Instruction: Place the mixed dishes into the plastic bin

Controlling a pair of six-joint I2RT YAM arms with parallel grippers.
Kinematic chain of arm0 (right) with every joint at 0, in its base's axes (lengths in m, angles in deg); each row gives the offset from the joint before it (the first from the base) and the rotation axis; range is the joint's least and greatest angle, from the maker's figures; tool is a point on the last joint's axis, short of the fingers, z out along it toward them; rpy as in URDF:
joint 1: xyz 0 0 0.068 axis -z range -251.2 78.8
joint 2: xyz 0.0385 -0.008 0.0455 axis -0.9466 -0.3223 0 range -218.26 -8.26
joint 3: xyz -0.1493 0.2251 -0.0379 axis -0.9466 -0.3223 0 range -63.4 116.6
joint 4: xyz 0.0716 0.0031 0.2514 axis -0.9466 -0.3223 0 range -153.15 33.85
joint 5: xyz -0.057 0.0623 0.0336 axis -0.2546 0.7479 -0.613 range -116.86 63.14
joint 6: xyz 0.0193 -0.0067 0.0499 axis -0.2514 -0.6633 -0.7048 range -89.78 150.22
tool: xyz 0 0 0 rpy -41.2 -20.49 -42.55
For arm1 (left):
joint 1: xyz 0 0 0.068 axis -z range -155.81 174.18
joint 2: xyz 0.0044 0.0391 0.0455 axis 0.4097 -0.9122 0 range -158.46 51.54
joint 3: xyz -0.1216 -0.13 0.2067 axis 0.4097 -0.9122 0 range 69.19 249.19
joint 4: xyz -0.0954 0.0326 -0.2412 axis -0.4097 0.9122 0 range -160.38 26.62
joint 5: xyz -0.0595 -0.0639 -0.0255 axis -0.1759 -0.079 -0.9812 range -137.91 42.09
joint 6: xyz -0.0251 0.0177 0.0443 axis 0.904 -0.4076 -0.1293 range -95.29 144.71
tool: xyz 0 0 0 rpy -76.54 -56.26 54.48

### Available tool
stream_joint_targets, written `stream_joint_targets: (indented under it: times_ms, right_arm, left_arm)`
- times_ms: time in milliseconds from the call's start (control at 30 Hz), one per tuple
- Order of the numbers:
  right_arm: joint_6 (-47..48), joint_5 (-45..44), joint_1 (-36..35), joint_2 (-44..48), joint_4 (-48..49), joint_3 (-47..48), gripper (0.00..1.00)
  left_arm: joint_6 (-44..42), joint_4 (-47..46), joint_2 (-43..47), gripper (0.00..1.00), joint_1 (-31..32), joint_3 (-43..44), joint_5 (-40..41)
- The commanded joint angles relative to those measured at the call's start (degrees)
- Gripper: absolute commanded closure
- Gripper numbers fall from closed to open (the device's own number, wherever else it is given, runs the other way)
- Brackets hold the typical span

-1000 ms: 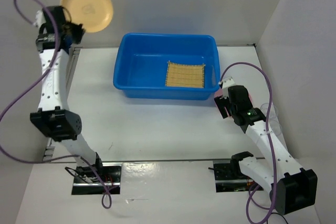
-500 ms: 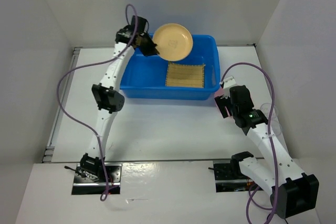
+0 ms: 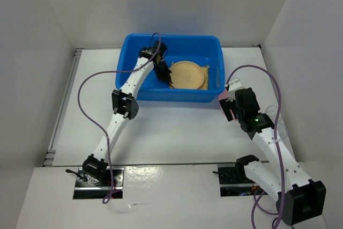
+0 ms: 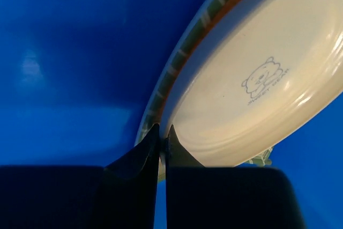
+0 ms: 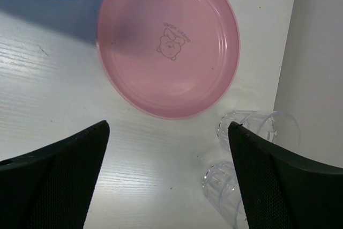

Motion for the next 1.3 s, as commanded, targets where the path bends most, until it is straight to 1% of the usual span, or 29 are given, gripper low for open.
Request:
stream_joint_targets:
  times_ms: [0,133,167,200,233,267,333,367,400,433,467,500,533,567,600,633,700,767,800,833,867,900,967,1000,1067,1100,1133,1233,1267]
  right_arm:
    - [-0.11,-0.92,-0.5,1.53,2.73,-0.86,0.04]
    - [-0.11,-1.45,-0.5,1.53,2.73,-0.86,0.03]
    - [-0.11,-1.45,-0.5,1.53,2.73,-0.86,0.03]
    - [-0.11,-1.45,-0.5,1.53,2.73,-0.86,0.03]
    - [-0.11,-1.45,-0.5,1.53,2.73,-0.86,0.01]
    - [-0.11,-1.45,-0.5,1.53,2.73,-0.86,0.01]
    - [1.11,1.87,-0.5,1.53,2.73,-2.17,0.01]
    - [4.08,3.81,-0.5,1.53,2.12,-2.7,0.01]
    - [5.76,7.91,-0.5,1.53,2.12,-2.7,0.01]
    - [7.69,9.43,1.58,2.14,1.07,-2.7,0.01]
    - [9.63,9.45,2.21,2.15,1.06,-2.7,0.01]
    - [13.3,8.84,2.22,2.76,0.54,-2.7,0.03]
    - [15.43,8.83,2.22,2.76,0.01,-3.31,0.03]
    - [18.15,9.7,2.22,3.46,-0.77,-4.54,0.04]
    - [25.22,12.24,2.22,4.77,-3.04,-5.59,0.04]
    - [28.95,13.39,2.22,5.74,-4.11,-6.91,0.05]
    - [37.72,13.4,2.22,9.42,-3.95,-11.39,0.07]
    - [42.67,13.4,2.22,12.24,-3.33,-15.44,0.08]
    - [46.61,14.97,2.74,15.3,-3.33,-16.32,0.08]
    - [48.39,16.03,2.75,16.72,-3.94,-17.81,0.08]
    - [50.23,17.26,3.36,17.95,-4.99,-17.82,0.08]
    - [51.56,18.49,4.06,19.62,-7.09,-18.52,0.08]
    - [51.58,20.96,4.07,19.64,-7.11,-18.52,0.06]
    - [50.7,20.96,4.59,17.46,-7.11,-17.91,0.06]
    - [49.74,21.67,5.12,12.81,-6.41,-16.77,0.06]
    - [49.2,21.67,5.99,9.74,-5.62,-15.9,0.06]
    - [48.59,21.67,6.87,2.57,-5.62,-13.45,0.06]
    - [47.97,25.09,12.49,-9.67,-6.14,-7.11,0.06]
    - [48.49,25.7,13.55,-11.11,-6.14,-6.14,0.06]
  left_arm:
    - [-1.4,0.42,0.23,0.91,0.33,2.55,-2.47]
    - [-1.4,0.42,-0.3,0.58,0.33,2.55,-3.09]
    - [-1.4,0.42,-0.3,0.3,0.33,2.55,-3.09]
    - [-1.93,0.42,0.92,0.13,0.33,2.55,-2.4]
    - [-1.93,0.42,1.71,0.05,0.33,2.55,-2.39]
    - [-1.93,0.42,2.68,0.0,0.33,2.55,-1.87]
    - [-2.8,-0.1,7.33,0.0,-0.2,2.55,0.41]
    - [-4.29,-0.1,11.79,0.0,-0.2,2.55,2.51]
    - [-5.26,0.68,14.18,0.0,-0.2,2.55,5.06]
    - [-6.75,0.69,16.73,0.0,0.41,2.55,9.34]
    - [-8.77,0.69,22.76,0.0,1.2,-0.49,11.65]
    - [-9.31,0.69,26.21,0.0,1.2,-2.96,14.02]
    - [-9.84,0.69,32.51,0.0,1.9,-5.07,18.74]
    - [-10.36,0.69,35.18,0.0,2.6,-6.49,20.62]
    - [-11.67,0.69,37.65,0.0,2.61,-8.76,22.29]
    - [-12.38,0.69,41.85,0.0,3.39,-9.83,23.35]
    - [-15.81,0.69,45.39,0.0,4.02,-12.2,23.36]
    - [-16.7,0.69,50.92,0.0,4.81,-19.13,23.36]
    - [-17.22,0.69,54.77,0.0,4.81,-22.29,23.36]
    - [-17.22,0.69,56.64,0.0,5.42,-25.45,23.97]
    - [-17.22,0.69,58.39,0.0,5.42,-31.84,25.11]
    - [-16.7,0.69,60.07,0.0,5.42,-34.86,25.64]
    - [-16.17,-0.54,64.81,0.0,5.42,-40.75,26.18]
    - [-16.17,-2.55,68.4,0.0,5.42,-47.3,26.18]
    - [-15.38,-5.19,72.37,0.0,5.42,-54.1,25.48]
    - [-14.68,-6.68,76.3,0.0,5.42,-57.53,24.6]
    - [-14.07,-9.65,78.17,0.0,4.55,-64.0,23.46]
    - [-12.48,-12.76,84.15,0.0,2.71,-72.56,20.91]
    - [-12.48,-12.76,85.21,0.0,2.0,-73.9,20.9]
